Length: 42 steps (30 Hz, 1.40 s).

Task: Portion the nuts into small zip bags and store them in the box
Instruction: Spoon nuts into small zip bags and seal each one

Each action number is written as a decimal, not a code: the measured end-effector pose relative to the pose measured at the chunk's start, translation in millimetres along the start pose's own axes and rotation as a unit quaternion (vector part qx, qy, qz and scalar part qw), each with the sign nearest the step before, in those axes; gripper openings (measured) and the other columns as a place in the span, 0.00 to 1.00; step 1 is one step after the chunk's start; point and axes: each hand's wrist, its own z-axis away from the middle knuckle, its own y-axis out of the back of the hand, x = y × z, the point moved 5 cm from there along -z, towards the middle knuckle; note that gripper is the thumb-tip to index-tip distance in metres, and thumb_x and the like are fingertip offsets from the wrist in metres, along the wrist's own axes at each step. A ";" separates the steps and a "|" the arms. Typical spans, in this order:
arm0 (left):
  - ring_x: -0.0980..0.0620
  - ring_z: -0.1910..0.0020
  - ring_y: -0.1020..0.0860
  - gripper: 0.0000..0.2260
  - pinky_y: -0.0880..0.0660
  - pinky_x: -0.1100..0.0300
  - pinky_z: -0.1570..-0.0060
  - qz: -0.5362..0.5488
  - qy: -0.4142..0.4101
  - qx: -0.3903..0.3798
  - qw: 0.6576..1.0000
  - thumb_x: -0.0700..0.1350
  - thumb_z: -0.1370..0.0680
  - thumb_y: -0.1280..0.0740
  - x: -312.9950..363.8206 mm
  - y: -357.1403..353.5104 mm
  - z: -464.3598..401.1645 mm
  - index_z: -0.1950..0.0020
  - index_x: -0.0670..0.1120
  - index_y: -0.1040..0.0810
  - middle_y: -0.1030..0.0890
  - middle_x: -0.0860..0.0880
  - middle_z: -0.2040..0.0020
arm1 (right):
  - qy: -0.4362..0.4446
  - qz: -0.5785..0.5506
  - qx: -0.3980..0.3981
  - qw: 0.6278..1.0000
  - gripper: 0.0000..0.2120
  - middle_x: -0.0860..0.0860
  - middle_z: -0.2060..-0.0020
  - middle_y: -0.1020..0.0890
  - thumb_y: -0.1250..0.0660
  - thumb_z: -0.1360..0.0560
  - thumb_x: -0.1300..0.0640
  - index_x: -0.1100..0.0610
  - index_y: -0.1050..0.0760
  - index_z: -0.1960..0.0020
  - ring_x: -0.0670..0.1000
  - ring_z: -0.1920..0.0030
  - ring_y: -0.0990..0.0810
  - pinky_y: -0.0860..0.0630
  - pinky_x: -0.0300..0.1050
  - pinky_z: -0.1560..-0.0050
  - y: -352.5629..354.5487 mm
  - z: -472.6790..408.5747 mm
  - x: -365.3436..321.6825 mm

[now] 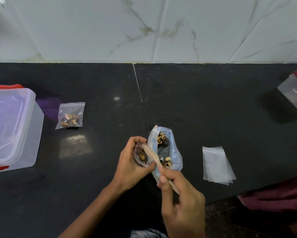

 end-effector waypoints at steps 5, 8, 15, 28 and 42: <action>0.55 0.55 0.21 0.27 0.24 0.68 0.56 0.002 0.003 -0.002 1.000 0.41 0.37 0.22 3.1 -0.8 -0.4 0.44 0.51 0.31 0.23 0.55 0.52 | -0.058 -0.038 0.036 0.997 0.11 0.41 0.65 0.18 0.44 0.21 0.42 0.44 0.25 0.49 0.36 0.66 0.20 0.25 0.29 0.68 10.3 -3.9 9.1; 0.54 0.57 0.21 0.28 0.25 0.68 0.58 0.001 0.006 -0.006 1.000 0.38 0.37 0.22 1.6 -1.1 -1.0 0.44 0.50 0.31 0.23 0.53 0.54 | -0.054 -0.048 -0.002 0.997 0.12 0.39 0.62 0.18 0.44 0.20 0.43 0.45 0.25 0.49 0.35 0.65 0.20 0.24 0.31 0.67 1.4 -3.7 9.9; 0.55 0.53 0.22 0.27 0.25 0.68 0.54 -0.015 0.003 -0.003 1.000 0.41 0.36 0.23 2.7 1.8 0.6 0.43 0.51 0.31 0.24 0.57 0.51 | -0.044 -0.034 0.032 0.998 0.10 0.40 0.61 0.17 0.44 0.20 0.44 0.44 0.25 0.46 0.36 0.64 0.19 0.22 0.35 0.67 -4.1 -2.3 12.7; 0.60 0.53 0.23 0.32 0.25 0.68 0.56 -0.018 0.010 -0.038 0.999 0.41 0.36 0.20 5.1 1.4 0.7 0.39 0.54 0.34 0.26 0.62 0.50 | -0.361 -0.143 0.013 0.921 0.06 0.44 0.53 0.18 0.35 0.29 0.43 0.41 0.23 0.54 0.43 0.55 0.20 0.23 0.45 0.53 -11.8 10.1 91.4; 0.53 0.47 0.27 0.23 0.27 0.64 0.52 0.034 0.085 -0.089 0.992 0.58 0.34 0.40 2.0 -0.1 4.4 0.42 0.66 0.44 0.33 0.43 0.41 | -0.161 0.058 -0.103 0.980 0.14 0.35 0.51 0.26 0.34 0.31 0.37 0.39 0.27 0.48 0.37 0.45 0.29 0.30 0.38 0.48 1.6 -12.4 51.9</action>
